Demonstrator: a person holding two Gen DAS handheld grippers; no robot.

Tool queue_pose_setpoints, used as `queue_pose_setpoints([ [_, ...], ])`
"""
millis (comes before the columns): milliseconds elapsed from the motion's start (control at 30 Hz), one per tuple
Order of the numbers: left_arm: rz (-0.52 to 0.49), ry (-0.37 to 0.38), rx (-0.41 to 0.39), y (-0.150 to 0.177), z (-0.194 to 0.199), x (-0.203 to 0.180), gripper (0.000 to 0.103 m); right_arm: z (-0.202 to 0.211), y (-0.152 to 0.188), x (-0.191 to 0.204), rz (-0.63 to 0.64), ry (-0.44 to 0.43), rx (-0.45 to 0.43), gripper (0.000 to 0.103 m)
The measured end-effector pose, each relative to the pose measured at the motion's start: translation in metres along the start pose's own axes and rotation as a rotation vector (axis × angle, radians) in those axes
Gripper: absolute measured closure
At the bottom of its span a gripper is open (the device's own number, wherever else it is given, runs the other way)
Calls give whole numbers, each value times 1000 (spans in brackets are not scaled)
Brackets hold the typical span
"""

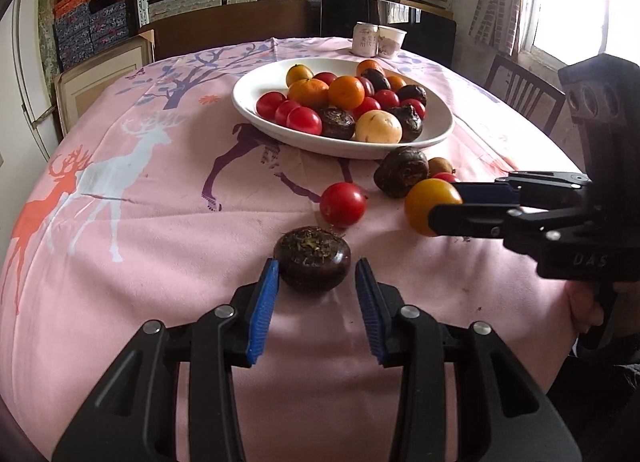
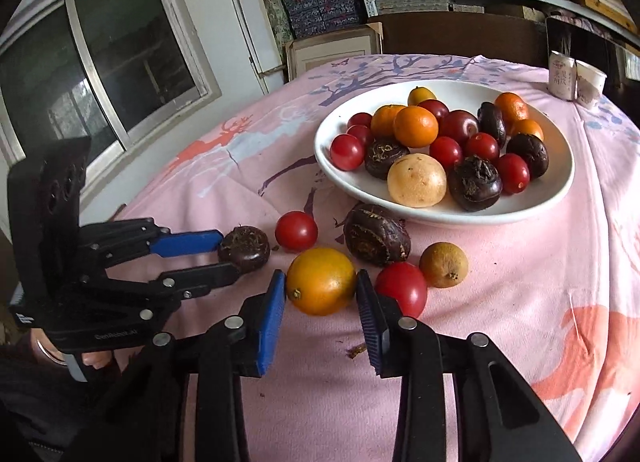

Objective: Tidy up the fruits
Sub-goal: 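Carry a dark plum to the plate with the left tool while the right tool carries a yellow tomato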

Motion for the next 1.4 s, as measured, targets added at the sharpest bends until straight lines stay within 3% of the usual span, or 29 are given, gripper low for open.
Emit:
queue_pose_setpoints([
  [433,24,1,30,-12,-14,5,62,20,5,-13,-58,-59,-45,67],
  [467,21,-10,35,-12,-15,5,57,21,5,-14,-65,-63,-46,67],
  [500,23,-27,42,-12,-17,7,45,22,4,-15,-70,-65,-48,67],
  [567,24,-42,48,-16,-19,7,39,22,4,-16,-75,-69,-52,67],
  [633,14,-41,63,-17,-24,5,40,23,4,-15,-70,-72,-55,67],
  [667,10,-24,79,-16,-28,3,53,24,4,-15,-69,-71,-58,67],
  [700,1,-30,82,-16,-29,2,59,25,4,-15,-69,-73,-61,67],
  [867,7,1,-6,-23,-2,-7,60,39,-1,-25,-102,-78,-86,67],
  [1000,1,-11,-107,-56,32,-3,60,64,-33,-46,-97,-25,-154,67],
  [1100,-13,-34,-133,-86,34,1,60,69,-67,-60,-82,22,-187,67],
  [1267,-11,3,-163,-139,7,-5,60,47,-109,-81,-98,71,-179,67],
  [1400,-3,-9,-130,-167,-31,-6,59,20,-128,-97,-134,103,-157,65],
])
Point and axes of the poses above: each gripper's, at about its wrist camera, not at the fingertips, and z roughly against the way its jaws point, x to its left, y to its underside, the point moved 10 cm from there along -z, roughly the way its jaws point, and after that the axes turned 4 degrees about y, right-handed, at the moved point
